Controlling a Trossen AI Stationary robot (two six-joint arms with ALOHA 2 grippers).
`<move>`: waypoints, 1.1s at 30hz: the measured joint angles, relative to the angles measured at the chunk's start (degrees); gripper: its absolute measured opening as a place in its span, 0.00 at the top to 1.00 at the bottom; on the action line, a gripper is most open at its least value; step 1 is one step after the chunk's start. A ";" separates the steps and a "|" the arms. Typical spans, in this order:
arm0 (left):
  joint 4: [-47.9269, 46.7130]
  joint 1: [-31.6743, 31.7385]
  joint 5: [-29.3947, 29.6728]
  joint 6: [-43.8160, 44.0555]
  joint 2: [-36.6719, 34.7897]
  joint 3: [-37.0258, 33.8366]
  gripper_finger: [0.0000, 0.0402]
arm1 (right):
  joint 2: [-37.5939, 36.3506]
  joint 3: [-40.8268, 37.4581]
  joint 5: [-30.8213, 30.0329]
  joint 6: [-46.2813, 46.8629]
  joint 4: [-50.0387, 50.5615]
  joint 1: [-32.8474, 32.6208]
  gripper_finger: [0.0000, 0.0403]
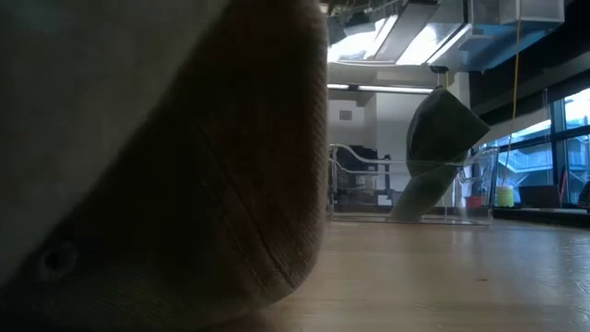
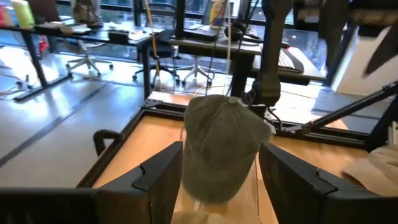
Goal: Pick & Place hat
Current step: Adjust the black cap on the right transparent bin
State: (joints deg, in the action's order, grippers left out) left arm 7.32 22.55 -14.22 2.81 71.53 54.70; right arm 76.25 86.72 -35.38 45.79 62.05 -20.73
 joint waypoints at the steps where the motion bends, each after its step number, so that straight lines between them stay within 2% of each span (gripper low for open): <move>1: -1.64 -0.43 0.79 0.02 -1.15 0.00 0.49 | 0.05 -0.01 0.48 1.46 2.62 -0.11 0.57; 5: -8.26 -2.67 4.11 0.40 -5.45 0.00 0.49 | -0.07 -0.01 -0.71 9.57 14.13 -2.60 0.57; 9: -12.83 -5.59 8.37 0.55 -8.38 0.00 0.49 | -0.20 -0.15 0.29 8.96 20.80 -5.85 0.57; 15: -13.28 -8.91 13.23 1.99 -9.73 0.00 0.49 | -0.20 -8.06 -0.76 5.83 18.54 -7.08 0.57; 18: -13.32 -9.84 13.36 2.22 -9.73 0.00 0.49 | -0.11 -13.88 1.91 3.56 15.66 -7.23 0.57; 22: -13.34 -10.67 13.42 2.62 -9.71 0.00 0.49 | -0.14 -19.28 1.54 3.45 12.87 -6.72 0.57; 33: -13.37 -10.89 13.66 2.58 -9.69 -0.01 0.49 | -0.29 -25.68 1.49 -1.73 5.19 -1.39 0.57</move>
State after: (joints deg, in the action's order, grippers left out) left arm -6.04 11.66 -0.56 5.39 61.84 54.69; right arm 75.96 61.05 -33.89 44.07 67.24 -22.12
